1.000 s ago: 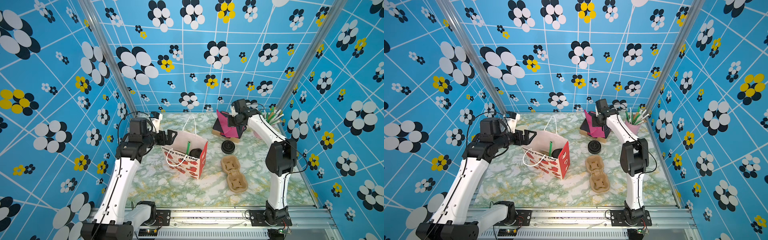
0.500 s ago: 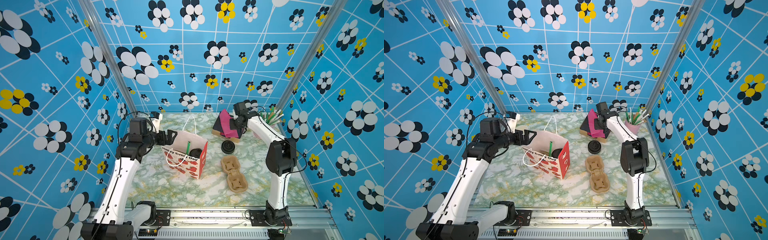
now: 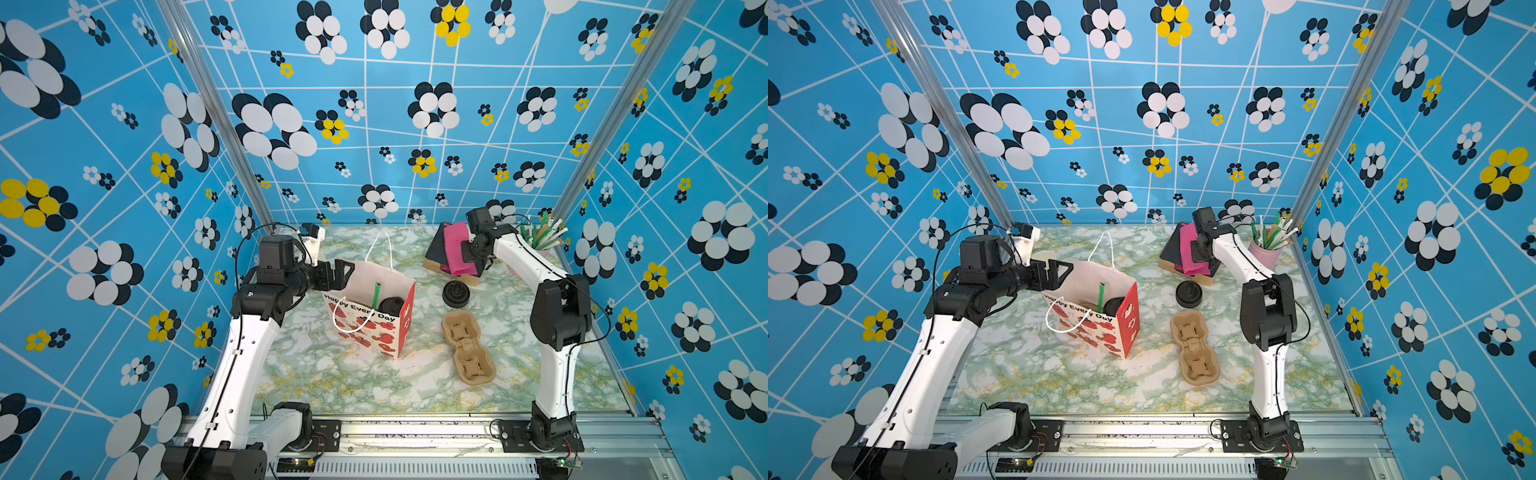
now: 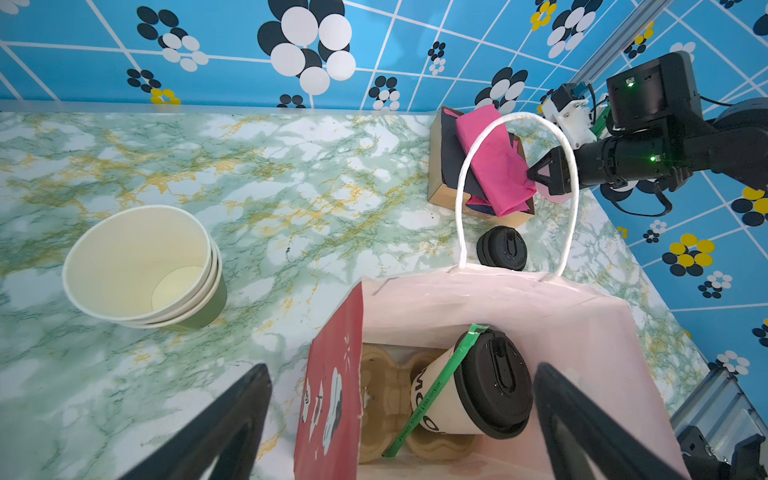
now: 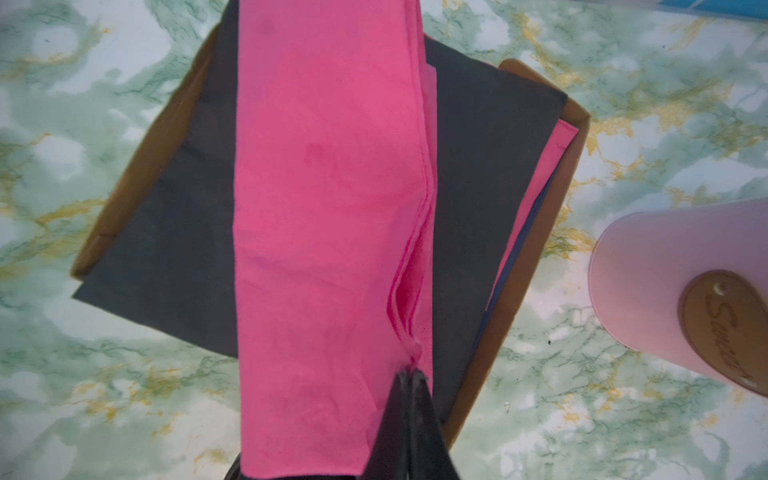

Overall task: Pack the takeout coffee
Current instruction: 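Lift the pink napkin from the box with the right gripper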

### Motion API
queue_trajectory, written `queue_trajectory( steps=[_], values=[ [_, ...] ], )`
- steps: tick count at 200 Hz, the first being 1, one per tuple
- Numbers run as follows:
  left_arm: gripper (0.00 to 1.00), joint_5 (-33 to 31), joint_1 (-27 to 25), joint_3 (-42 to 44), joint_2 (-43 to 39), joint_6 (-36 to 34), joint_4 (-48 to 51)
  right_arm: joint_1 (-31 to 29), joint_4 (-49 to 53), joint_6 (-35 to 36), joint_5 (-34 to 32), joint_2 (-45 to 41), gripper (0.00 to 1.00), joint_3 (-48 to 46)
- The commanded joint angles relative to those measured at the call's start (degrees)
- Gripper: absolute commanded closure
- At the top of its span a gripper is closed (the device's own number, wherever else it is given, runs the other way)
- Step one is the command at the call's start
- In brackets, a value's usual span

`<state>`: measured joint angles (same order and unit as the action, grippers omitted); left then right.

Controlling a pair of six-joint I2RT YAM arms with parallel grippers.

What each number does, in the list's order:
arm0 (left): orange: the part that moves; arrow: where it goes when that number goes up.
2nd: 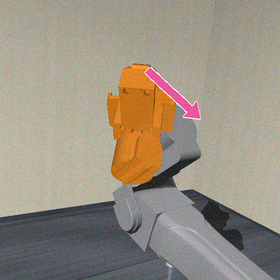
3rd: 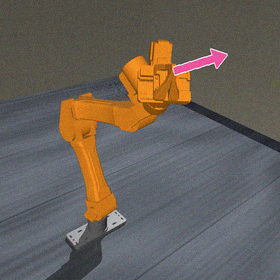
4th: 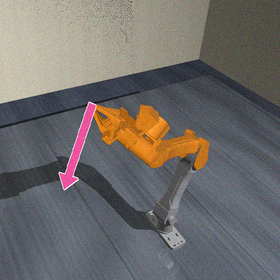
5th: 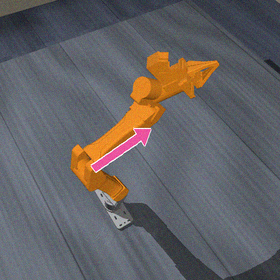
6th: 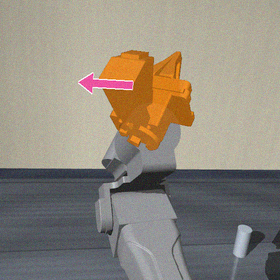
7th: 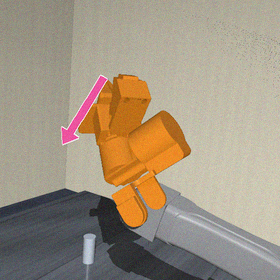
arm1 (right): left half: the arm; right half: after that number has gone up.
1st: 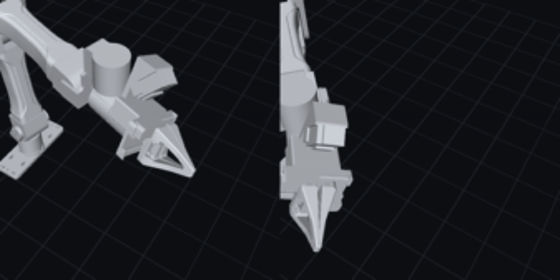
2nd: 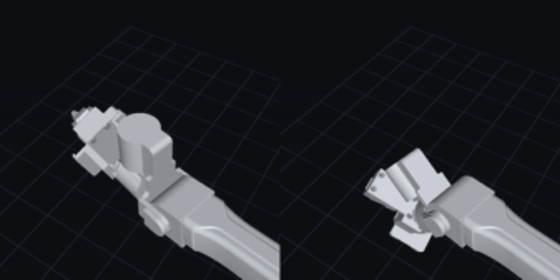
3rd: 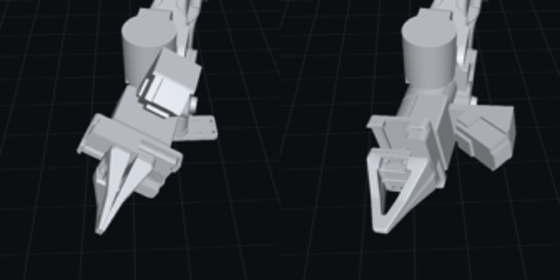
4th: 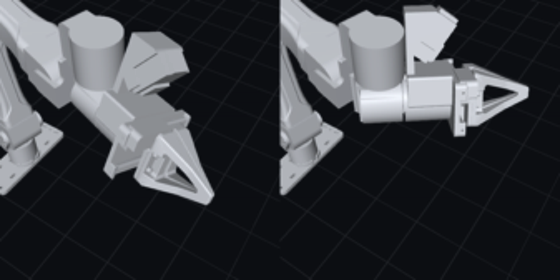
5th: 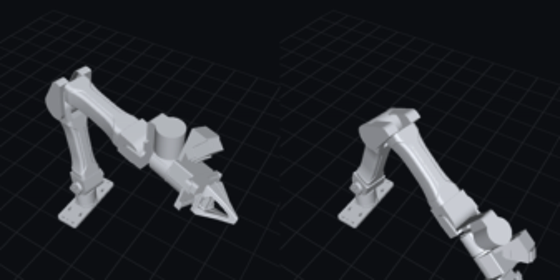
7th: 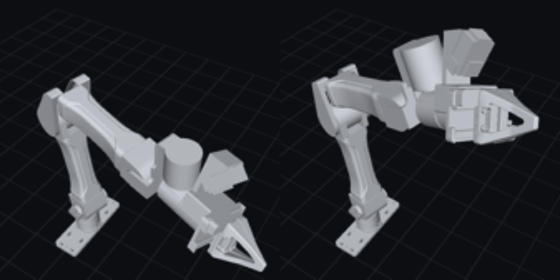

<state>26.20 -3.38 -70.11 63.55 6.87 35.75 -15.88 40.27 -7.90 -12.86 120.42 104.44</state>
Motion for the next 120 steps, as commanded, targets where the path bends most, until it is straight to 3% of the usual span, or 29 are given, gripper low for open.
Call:
queue_trajectory(
  steps=[1,120],
  values=[
    [0.01,0.96,0.54,0.54,-1.06,-0.19,-0.06,0.50,3.44,1.53,-1.64,3.25,0.93,2.11],
    [0.01,0.87,0.55,-0.50,-0.61,-0.28,0.20,0.50,6.49,3.89,-4.84,-0.51,0.44,6.03]
  ],
)
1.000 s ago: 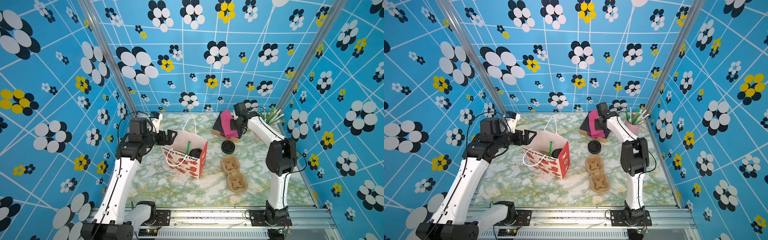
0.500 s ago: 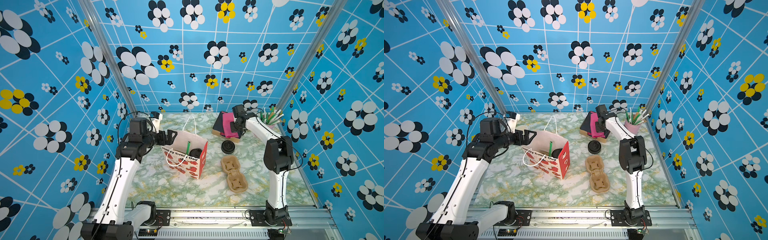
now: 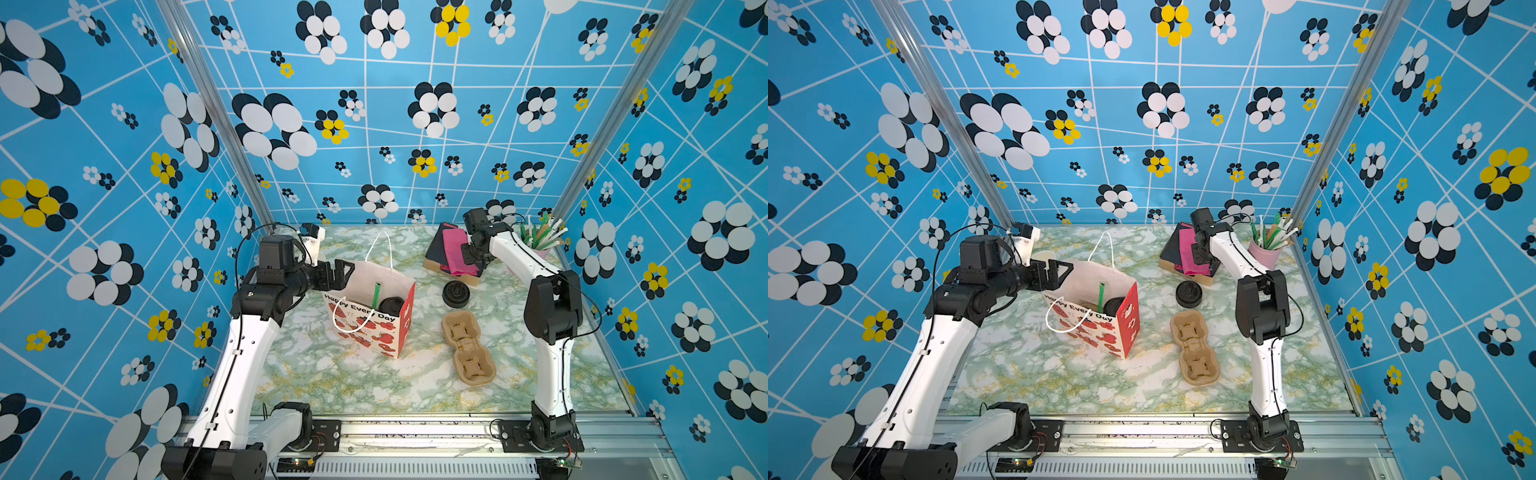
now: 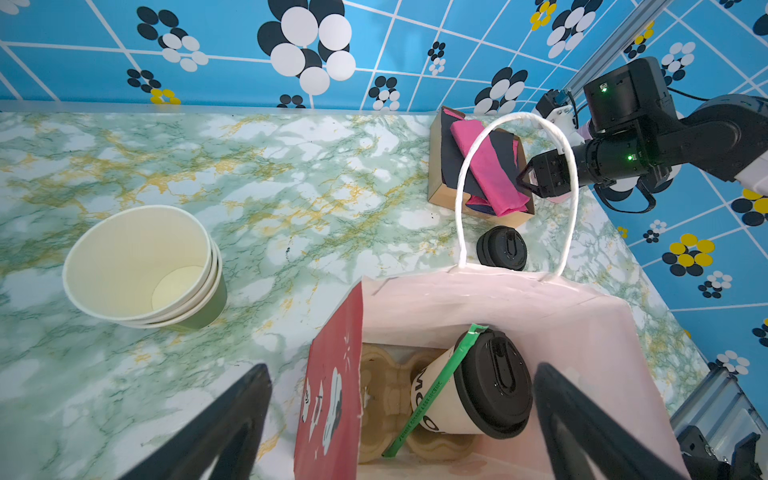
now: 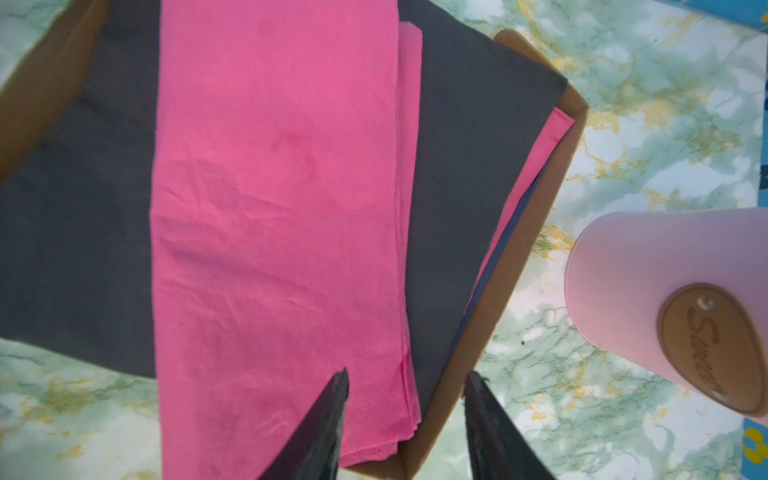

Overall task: Pack the takeout coffee
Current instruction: 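Lift the pink napkin from the box with the right gripper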

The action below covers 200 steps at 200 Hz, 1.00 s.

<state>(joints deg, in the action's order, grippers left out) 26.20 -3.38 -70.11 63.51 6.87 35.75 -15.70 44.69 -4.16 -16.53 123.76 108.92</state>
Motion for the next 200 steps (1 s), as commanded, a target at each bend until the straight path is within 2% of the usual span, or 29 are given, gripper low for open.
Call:
queue_trajectory(
  steps=[1,42,93,148,200],
  values=[
    [0.01,0.87,0.56,-0.53,-0.53,-0.28,0.20,0.32,2.07,0.14,-1.11,-3.87,0.43,1.60],
    [0.01,0.56,0.56,-0.64,-0.56,-0.17,-0.20,-1.12,1.39,-0.75,1.63,-4.54,0.28,2.88],
    [0.01,0.33,0.56,-0.56,-0.98,0.37,-1.16,-4.84,5.29,0.94,-4.68,2.12,0.13,11.88],
    [0.01,0.61,0.55,0.52,-1.13,1.08,-2.44,-8.49,9.68,3.49,-14.79,12.23,0.09,24.35],
    [0.01,0.60,0.55,1.12,-1.13,1.04,-2.61,-9.71,9.14,3.78,-17.54,19.12,0.10,30.76]
  ],
)
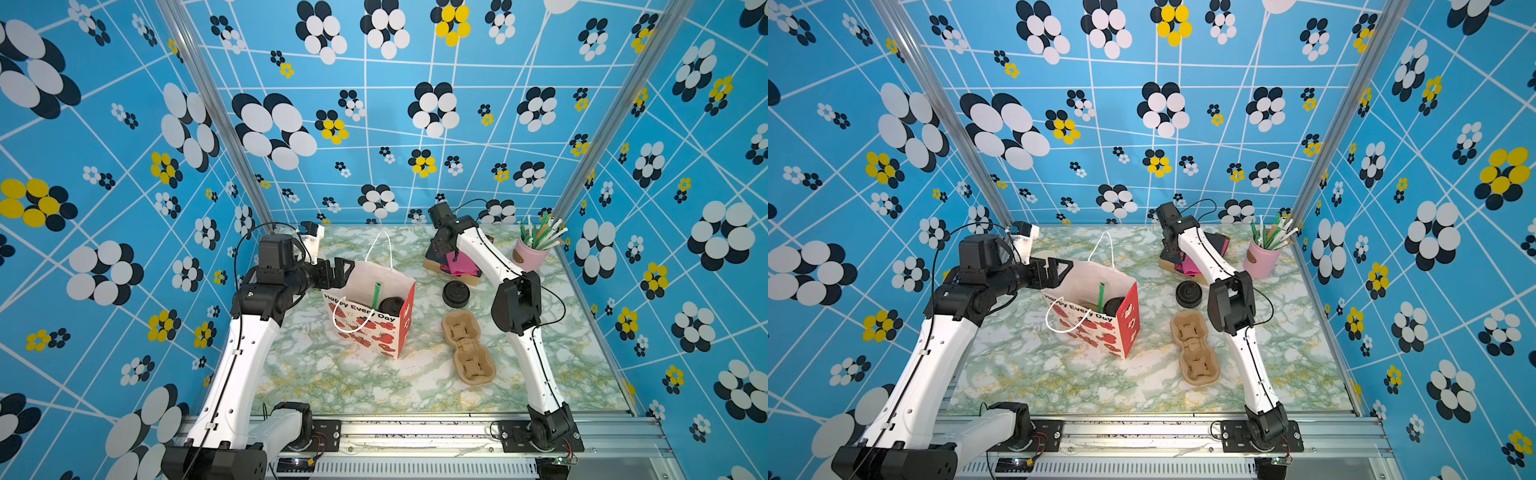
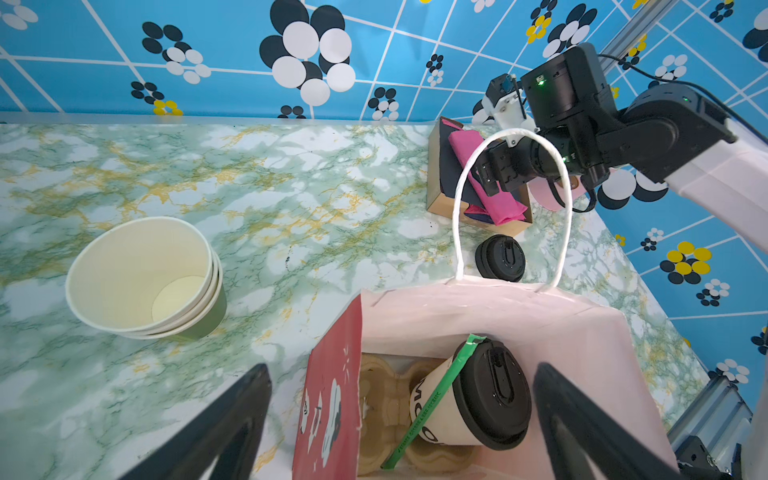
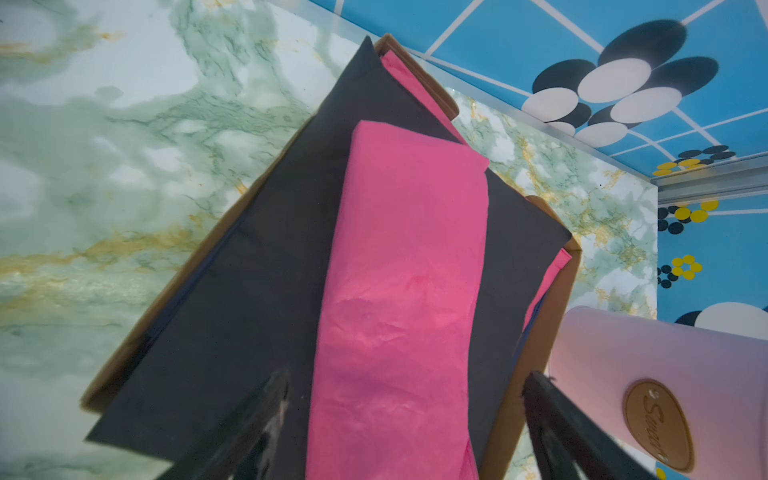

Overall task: Pack the takeout coffee
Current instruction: 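Lift the pink napkin from the box with the right gripper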

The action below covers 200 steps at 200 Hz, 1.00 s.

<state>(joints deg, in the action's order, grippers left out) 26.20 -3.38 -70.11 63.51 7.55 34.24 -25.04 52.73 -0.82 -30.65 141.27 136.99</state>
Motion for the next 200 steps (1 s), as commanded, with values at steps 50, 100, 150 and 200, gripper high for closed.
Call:
queue_trajectory(
  steps=[50,100,150,200],
  values=[
    [0.01,0.39,0.73,1.69,-1.58,0.01,-0.84,-0.87,-0.43,2.59,-7.06,6.21,0.15,5.53],
    [0.01,0.51,0.92,1.99,-1.66,0.07,-0.93,-1.14,-1.55,5.03,-11.19,8.62,0.18,5.82],
    [0.01,0.79,0.89,2.08,-1.65,0.45,-1.28,-1.94,-2.19,6.61,-12.86,10.20,0.25,5.83],
    [0.01,0.79,0.90,2.32,-1.76,0.45,-1.28,-1.95,-2.71,6.87,-13.39,10.55,0.54,5.75]
  ],
)
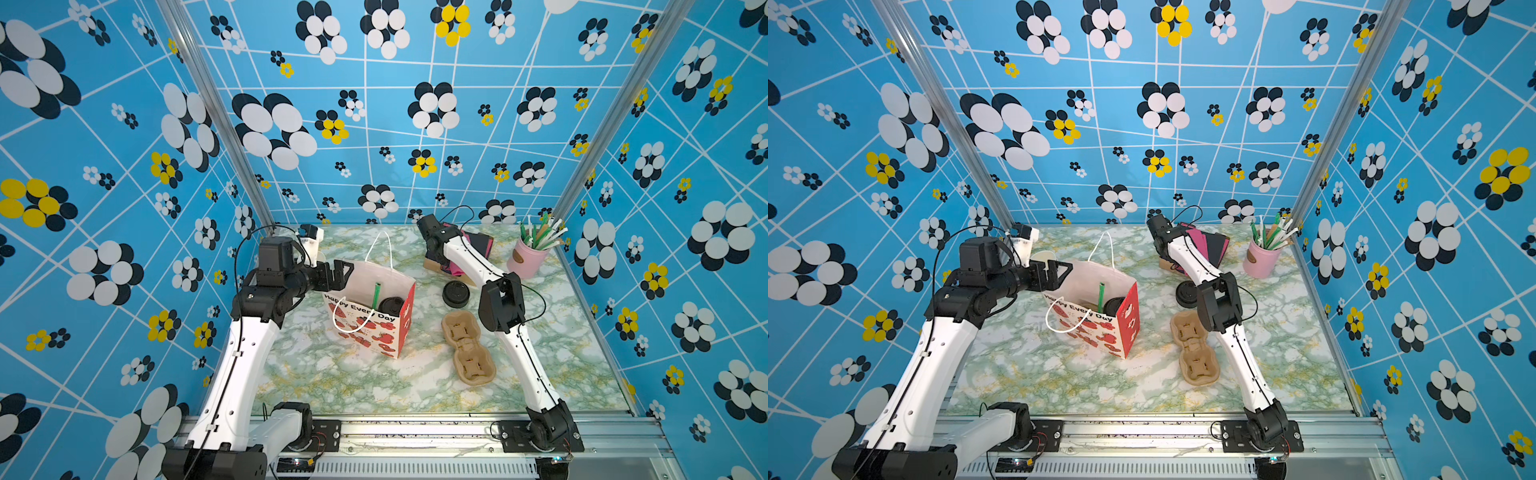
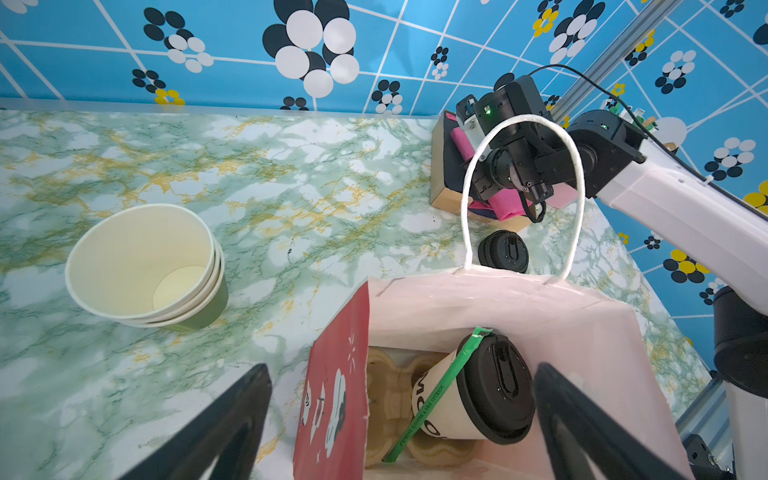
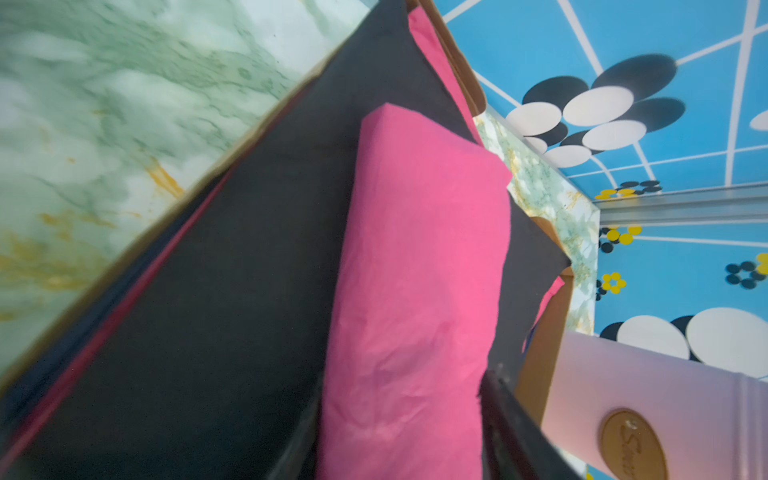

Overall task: Pack the takeout coffee
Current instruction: 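Lift the pink napkin from the box with the right gripper, then carry the pink napkin toward the left gripper while the left gripper reaches toward it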

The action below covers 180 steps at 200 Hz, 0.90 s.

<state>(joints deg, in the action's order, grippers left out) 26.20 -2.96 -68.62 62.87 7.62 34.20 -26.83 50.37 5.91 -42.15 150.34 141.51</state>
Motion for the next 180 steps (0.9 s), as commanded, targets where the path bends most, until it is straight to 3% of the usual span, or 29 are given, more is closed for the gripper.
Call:
queue_trajectory(
  steps=[1,58,88,132,180],
  values=[
    [0.01,0.79,0.49,0.83,-1.12,0.42,-1.24,-0.15,-0.35,0.14,-1.90,1.48,0.54,1.22],
    [0.01,0.78,0.85,-1.53,-0.26,-0.41,-0.28,-0.02,-1.11,-0.02,-1.63,0.73,0.87,1.52],
    [0.01,1.07,1.10,-3.32,0.41,-0.50,-0.35,0.54,-0.37,-1.71,1.00,-2.96,0.98,1.33],
    [0.01,2.54,1.45,-3.72,0.94,0.52,-2.24,1.30,-0.68,-1.53,3.79,-11.50,1.00,0.10],
    [0.01,7.23,1.46,-6.11,1.86,2.53,-5.31,1.60,0.16,-2.06,13.82,-21.96,1.00,-1.78]
  ],
)
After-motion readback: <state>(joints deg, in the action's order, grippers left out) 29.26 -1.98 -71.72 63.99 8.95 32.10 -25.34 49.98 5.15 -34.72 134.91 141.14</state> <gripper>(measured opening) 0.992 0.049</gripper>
